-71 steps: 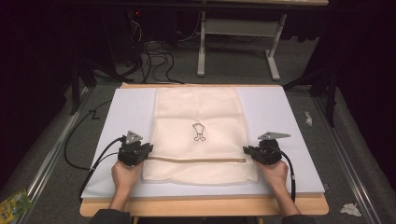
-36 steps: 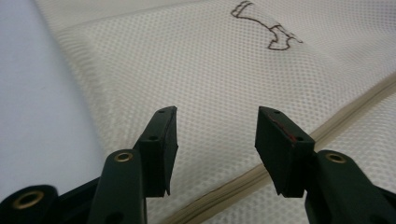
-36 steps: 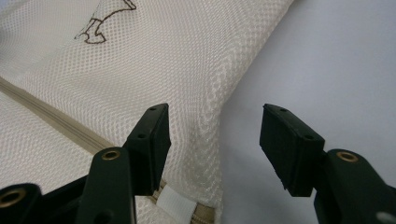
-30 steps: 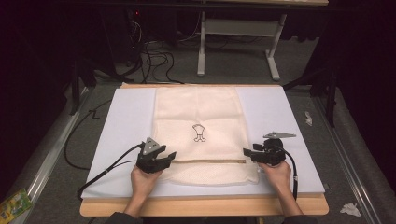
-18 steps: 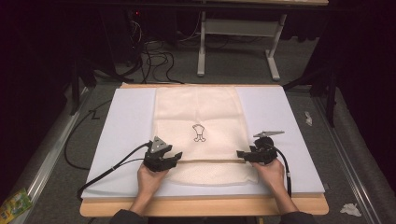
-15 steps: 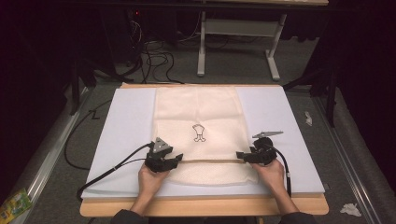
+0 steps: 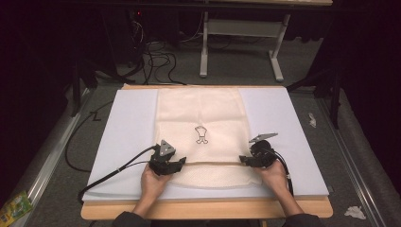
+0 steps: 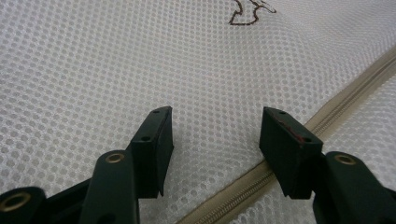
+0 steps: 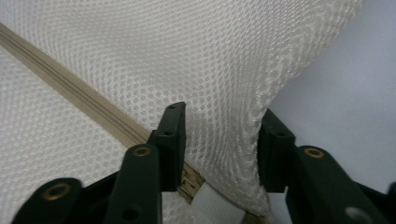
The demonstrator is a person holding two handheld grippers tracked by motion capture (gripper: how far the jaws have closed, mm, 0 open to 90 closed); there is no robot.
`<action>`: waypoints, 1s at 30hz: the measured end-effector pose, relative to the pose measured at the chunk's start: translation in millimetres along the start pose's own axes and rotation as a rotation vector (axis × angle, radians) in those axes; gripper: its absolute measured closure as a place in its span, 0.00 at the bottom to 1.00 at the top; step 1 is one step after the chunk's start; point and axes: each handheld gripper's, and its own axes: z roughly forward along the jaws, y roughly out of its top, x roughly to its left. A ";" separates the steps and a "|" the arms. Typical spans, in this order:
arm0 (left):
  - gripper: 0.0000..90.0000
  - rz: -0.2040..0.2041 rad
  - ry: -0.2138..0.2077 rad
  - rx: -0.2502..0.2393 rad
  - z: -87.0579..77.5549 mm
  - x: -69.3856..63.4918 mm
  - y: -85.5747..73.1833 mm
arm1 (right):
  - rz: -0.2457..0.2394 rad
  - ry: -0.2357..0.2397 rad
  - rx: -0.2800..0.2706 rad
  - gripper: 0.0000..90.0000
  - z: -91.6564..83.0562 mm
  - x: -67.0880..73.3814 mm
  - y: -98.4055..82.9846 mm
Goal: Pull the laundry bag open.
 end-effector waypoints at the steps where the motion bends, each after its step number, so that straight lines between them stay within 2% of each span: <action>1: 0.50 0.000 -0.001 0.000 0.0 0.0 0.0 | -0.004 -0.003 0.001 0.76 -0.2 -0.1 0.1; 2: 0.50 0.000 -0.001 0.000 0.0 0.0 0.0 | -0.017 -0.006 -0.003 0.79 0.0 -0.3 -0.2; 3: 0.50 0.000 -0.001 0.000 0.0 0.1 0.1 | -0.030 0.018 -0.017 0.92 0.3 -0.8 -0.7; 6: 0.50 -0.001 -0.001 0.000 -0.1 0.1 0.0 | -0.057 0.023 -0.024 0.96 0.1 -0.1 -0.7; 9: 0.50 -0.001 -0.002 0.000 -0.2 0.2 0.1 | -0.051 0.040 -0.037 0.97 -1.0 -3.0 -1.1; 11: 0.50 -0.003 -0.002 -0.001 -0.2 0.2 0.1 | -0.025 0.077 -0.061 0.97 -6.1 -8.1 -1.9; 12: 0.50 -0.003 -0.002 -0.001 -0.2 0.3 0.1 | -0.025 0.077 -0.061 0.97 -6.1 -8.1 -1.9; 13: 0.50 -0.004 -0.003 -0.001 -0.2 0.4 0.2 | -0.020 0.095 -0.085 0.97 -9.7 -10.5 -2.0; 22: 0.51 -0.014 -0.015 0.008 -0.7 2.9 2.6 | -0.018 0.131 -0.146 0.97 -21.6 -13.1 1.8; 26: 0.52 0.005 -0.012 0.017 -1.9 1.0 5.0 | -0.014 0.138 -0.160 0.97 -26.4 -12.8 3.9; 29: 0.54 -0.008 -0.035 0.010 -2.5 0.5 6.5 | -0.014 0.140 -0.167 0.97 -29.9 -11.8 5.4; 30: 0.61 -0.011 -0.041 0.013 -1.5 0.4 7.6 | -0.019 0.143 -0.173 0.97 -31.2 -11.6 6.0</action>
